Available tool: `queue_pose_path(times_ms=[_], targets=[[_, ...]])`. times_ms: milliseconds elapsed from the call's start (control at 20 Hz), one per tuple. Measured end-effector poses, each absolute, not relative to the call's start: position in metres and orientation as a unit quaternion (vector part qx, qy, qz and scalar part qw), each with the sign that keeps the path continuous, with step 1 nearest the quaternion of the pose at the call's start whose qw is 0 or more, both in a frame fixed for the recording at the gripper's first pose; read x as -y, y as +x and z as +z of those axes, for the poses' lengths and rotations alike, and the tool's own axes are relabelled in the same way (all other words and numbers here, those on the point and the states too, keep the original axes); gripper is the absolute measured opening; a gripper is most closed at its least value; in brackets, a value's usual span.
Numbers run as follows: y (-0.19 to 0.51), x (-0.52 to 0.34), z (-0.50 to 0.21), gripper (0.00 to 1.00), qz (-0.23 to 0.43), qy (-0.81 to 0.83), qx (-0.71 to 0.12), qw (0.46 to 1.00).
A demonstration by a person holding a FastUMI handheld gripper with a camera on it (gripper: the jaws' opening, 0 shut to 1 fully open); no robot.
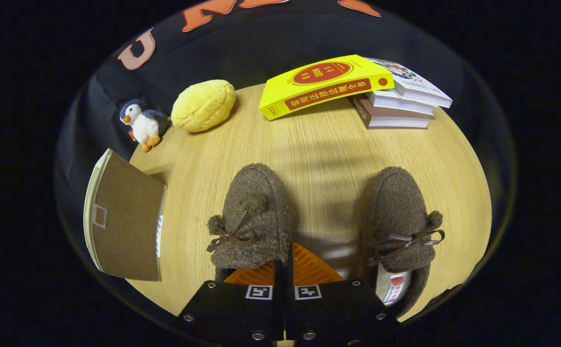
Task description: Open the storage box then place both shoes into the box .Put the left shoe in first, then the right shoe, with the right side of both shoes facing outward in a uniform manner.
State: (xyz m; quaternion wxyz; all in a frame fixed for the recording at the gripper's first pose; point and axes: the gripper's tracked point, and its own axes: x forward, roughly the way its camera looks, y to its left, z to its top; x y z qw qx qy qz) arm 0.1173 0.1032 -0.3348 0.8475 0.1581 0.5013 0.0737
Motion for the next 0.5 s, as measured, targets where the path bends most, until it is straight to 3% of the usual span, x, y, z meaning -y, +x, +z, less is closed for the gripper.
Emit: queue_pose_path(times_ms=[500], targets=[[0.12, -0.174, -0.204, 0.02, 0.098, 0.189, -0.467, 0.858]])
